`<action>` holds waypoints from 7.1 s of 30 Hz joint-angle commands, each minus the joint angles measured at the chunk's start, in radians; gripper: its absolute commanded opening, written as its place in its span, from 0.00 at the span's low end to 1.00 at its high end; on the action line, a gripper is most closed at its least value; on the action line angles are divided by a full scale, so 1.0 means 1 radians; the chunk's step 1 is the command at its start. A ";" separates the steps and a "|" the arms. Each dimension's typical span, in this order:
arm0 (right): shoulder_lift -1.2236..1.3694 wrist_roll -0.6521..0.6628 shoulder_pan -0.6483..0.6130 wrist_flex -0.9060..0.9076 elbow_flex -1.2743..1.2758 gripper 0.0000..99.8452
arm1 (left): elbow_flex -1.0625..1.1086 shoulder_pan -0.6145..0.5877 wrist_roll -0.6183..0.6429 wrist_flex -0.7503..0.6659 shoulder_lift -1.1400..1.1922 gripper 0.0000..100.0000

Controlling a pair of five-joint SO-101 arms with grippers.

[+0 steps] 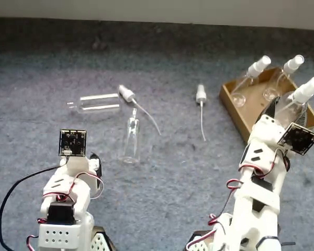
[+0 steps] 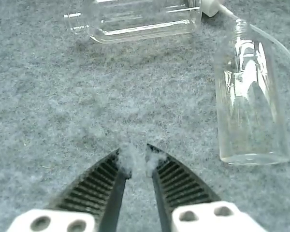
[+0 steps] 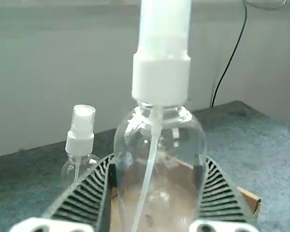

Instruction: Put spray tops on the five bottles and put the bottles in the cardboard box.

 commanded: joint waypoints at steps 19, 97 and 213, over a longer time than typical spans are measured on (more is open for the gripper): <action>0.611 -0.025 -0.065 -0.367 -0.282 0.13 | 0.021 -0.001 -0.006 0.003 -0.002 0.01; 1.059 0.083 -0.166 -0.530 -0.526 0.22 | 0.021 -0.001 -0.006 0.002 -0.002 0.01; -0.097 -0.140 -0.780 1.793 -0.911 0.31 | 0.021 -0.012 -0.006 0.003 -0.004 0.01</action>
